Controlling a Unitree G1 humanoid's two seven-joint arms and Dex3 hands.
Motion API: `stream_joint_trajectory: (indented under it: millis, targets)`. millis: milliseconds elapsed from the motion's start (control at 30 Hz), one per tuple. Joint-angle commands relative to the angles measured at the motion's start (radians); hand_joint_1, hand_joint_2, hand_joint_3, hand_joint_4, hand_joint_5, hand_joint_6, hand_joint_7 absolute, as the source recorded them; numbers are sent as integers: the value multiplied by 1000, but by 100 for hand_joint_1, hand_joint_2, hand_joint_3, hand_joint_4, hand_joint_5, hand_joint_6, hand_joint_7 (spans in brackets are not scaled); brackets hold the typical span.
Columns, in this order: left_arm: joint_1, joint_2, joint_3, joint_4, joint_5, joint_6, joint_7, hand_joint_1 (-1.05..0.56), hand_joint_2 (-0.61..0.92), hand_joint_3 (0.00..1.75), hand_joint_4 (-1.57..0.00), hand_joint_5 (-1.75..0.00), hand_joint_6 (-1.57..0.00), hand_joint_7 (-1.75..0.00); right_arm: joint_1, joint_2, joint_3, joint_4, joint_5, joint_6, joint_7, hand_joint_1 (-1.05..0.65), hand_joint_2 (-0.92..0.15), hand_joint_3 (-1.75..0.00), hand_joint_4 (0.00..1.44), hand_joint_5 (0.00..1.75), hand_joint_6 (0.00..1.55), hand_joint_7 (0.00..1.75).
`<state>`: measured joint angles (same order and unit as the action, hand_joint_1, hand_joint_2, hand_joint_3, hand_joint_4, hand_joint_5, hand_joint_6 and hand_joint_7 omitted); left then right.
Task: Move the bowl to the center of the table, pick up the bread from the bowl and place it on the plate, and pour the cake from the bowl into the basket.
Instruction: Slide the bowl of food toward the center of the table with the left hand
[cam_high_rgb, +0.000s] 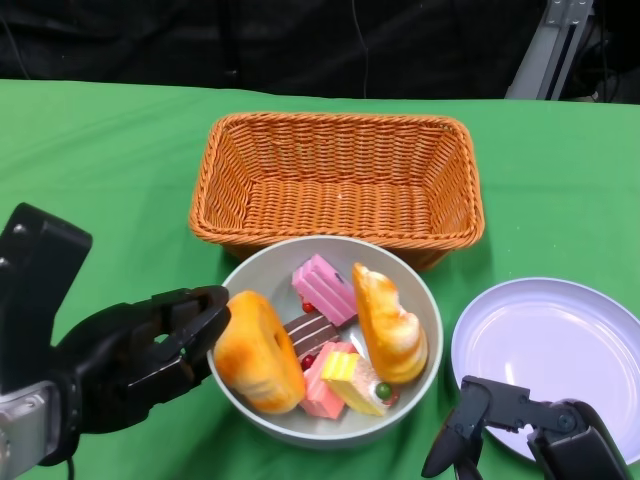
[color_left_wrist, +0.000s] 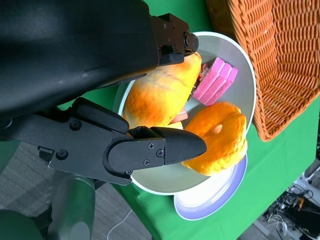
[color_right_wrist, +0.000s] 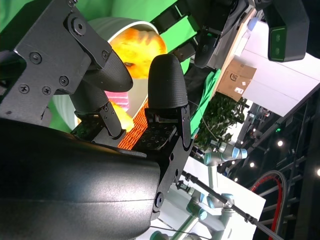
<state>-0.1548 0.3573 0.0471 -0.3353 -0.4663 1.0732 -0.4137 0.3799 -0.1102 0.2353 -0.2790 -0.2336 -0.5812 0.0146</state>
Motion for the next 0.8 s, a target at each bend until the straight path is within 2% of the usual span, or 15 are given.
stream_joint_trajectory:
  millis: [33,400,567,600,633,733,767,800]
  targets:
    - [-16,-13,-6,-20,-10,24,22,-69,92,45,0,0,0,0,3,2,1,-8,-5,-12,-3,0,-19,-168,85,172,82,138]
    - [-21,-15,-45,-27,6,25,28,-70,92,43,0,0,0,0,1,2,0,-3,-4,-27,-9,0,-17,-169,86,170,83,137]
    - [-5,-12,-53,-36,38,-5,49,-65,92,49,-5,-3,-2,-1,-11,5,-8,0,-5,-60,-21,-2,-21,-164,85,169,82,134]
    - [1,-9,-52,-33,44,-20,47,-64,92,50,-6,-3,-3,-1,-11,4,-10,-9,-7,-58,-22,-6,-27,-147,81,161,77,126]
    - [5,-7,-52,-31,49,-32,45,-63,92,50,-6,-4,-3,-1,-12,4,-11,-16,-9,-56,-22,-7,-31,-140,79,157,76,123]
    - [9,-7,-53,-29,54,-45,42,-62,92,51,-7,-4,-4,-1,-12,4,-12,-19,-9,-55,-22,-8,-34,-133,78,154,74,119]
    - [25,-3,-45,-40,65,-61,50,-61,92,51,-7,-4,-4,-2,-9,5,-17,-44,-20,-47,-25,-13,-37,-127,73,150,69,116]
    - [39,1,-40,-51,77,-77,57,-60,92,52,-8,-5,-5,-2,-8,4,-23,-66,-33,-39,-26,-23,-48,-104,63,142,58,109]
